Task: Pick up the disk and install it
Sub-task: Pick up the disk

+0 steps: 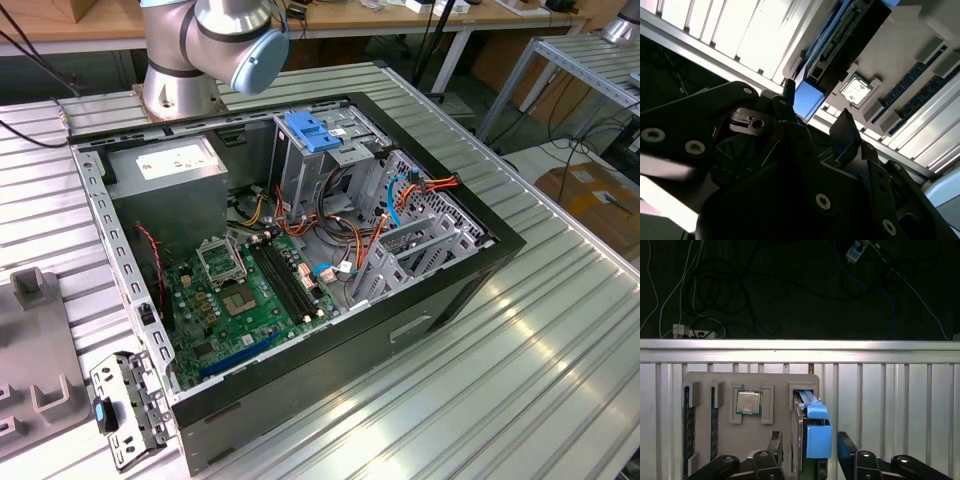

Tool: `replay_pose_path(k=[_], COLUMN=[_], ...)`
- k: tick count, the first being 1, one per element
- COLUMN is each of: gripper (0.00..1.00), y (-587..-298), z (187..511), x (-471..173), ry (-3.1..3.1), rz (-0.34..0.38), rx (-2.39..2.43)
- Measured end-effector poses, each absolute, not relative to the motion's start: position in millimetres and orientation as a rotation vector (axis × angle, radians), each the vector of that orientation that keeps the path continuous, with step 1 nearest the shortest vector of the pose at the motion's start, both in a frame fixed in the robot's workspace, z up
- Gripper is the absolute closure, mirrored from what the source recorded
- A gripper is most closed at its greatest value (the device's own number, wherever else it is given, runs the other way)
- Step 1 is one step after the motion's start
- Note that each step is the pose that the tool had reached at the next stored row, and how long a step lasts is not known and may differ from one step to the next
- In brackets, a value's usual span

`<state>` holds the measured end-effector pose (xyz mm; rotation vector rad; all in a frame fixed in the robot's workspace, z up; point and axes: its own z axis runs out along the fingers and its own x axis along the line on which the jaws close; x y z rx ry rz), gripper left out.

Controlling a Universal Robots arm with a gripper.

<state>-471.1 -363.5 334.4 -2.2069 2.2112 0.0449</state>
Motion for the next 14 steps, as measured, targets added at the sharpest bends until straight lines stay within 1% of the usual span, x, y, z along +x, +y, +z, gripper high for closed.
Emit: replay_pose_path(k=[4, 11, 14], gripper=[0.44, 0.44, 0.44], y=[-359, -358, -358], z=[326, 309, 307], x=[-471, -477, -476], ry=[2.225, 2.241, 2.244], rz=[0.045, 0.044, 0.045], rx=[-2.193, -2.176, -2.173])
